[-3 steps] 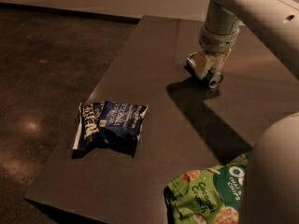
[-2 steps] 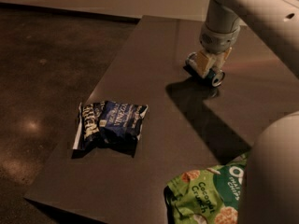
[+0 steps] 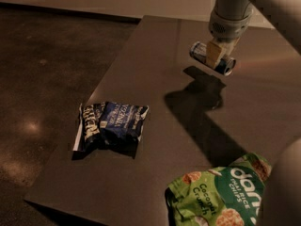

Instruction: Place redbull can upright

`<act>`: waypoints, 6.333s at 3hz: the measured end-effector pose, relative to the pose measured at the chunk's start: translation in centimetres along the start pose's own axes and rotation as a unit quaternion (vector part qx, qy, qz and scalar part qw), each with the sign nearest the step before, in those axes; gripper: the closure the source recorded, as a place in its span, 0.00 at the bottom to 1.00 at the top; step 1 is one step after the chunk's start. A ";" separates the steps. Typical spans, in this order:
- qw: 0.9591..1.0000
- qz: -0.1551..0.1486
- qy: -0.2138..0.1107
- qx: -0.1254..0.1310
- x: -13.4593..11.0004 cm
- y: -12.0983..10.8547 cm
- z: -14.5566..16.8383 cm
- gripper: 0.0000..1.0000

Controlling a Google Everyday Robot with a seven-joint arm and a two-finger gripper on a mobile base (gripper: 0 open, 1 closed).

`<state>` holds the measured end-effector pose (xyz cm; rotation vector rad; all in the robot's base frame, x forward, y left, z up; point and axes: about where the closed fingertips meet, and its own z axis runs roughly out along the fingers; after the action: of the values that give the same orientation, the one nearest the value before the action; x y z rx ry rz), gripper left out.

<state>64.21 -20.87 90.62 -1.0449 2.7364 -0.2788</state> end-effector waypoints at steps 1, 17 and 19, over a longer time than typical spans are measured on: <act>0.996 -0.085 -0.003 0.039 0.4 -0.9 -3.0 1.00; 0.430 -0.760 -0.110 0.475 -3.8 1.8 -8.8 1.00; 0.367 -0.783 -0.125 0.487 -3.7 3.0 -9.2 1.00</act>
Offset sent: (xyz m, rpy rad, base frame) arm -0.0145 -0.0187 0.1092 -0.5235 -0.1109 0.6000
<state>62.73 -15.20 99.15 -2.2247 0.0117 -1.4127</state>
